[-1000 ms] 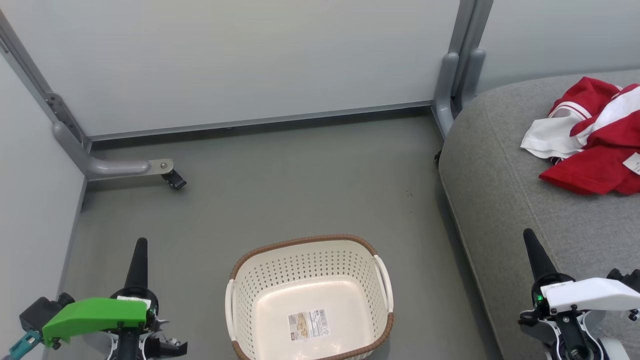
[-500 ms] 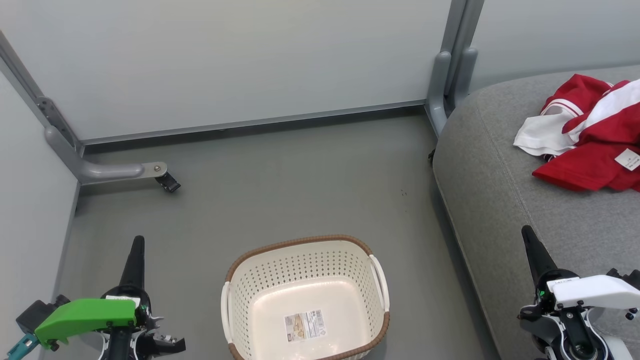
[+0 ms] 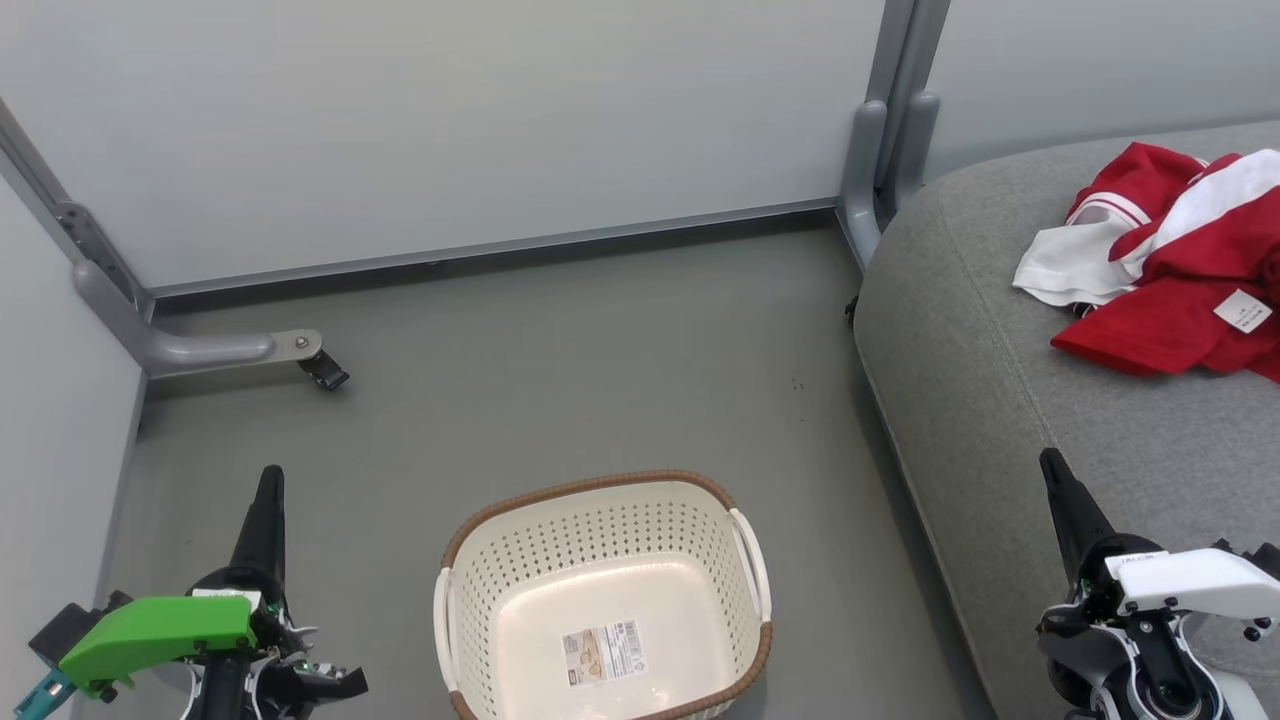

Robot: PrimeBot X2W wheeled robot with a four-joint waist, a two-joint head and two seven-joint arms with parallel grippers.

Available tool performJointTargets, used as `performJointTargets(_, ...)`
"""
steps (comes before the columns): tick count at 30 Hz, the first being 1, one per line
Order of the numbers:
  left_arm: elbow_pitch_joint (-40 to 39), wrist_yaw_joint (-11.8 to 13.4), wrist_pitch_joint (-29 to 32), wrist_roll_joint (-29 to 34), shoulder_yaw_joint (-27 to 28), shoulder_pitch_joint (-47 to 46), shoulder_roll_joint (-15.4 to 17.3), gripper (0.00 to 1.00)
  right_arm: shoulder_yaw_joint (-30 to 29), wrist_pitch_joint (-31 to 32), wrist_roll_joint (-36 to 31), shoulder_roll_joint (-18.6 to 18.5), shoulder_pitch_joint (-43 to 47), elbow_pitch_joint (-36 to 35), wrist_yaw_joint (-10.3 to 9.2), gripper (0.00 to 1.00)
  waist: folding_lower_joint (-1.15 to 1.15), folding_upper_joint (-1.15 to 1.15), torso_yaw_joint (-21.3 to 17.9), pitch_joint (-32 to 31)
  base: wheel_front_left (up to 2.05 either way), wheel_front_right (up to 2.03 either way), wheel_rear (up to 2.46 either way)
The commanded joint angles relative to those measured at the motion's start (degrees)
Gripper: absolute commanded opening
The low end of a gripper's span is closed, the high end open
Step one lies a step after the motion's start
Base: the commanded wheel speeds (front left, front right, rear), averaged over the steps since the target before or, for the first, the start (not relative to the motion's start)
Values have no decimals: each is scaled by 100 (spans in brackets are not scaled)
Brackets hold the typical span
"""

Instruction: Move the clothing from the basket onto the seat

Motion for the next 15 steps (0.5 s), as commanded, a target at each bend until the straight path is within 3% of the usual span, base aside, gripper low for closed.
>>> performJointTargets(1, -26, -45, 42, -131, 40, -99, 13, 0, -20, 31, 124, -37, -74, 13, -1, 0, 0, 0, -13, 0, 0, 0, 0)
performJointTargets(15, -30, -51, 131, -465, 81, -98, 13, 0, -25, 123, 472, -40, -90, 41, -2, 0, 0, 0, -81, 0, 0, 0, 0)
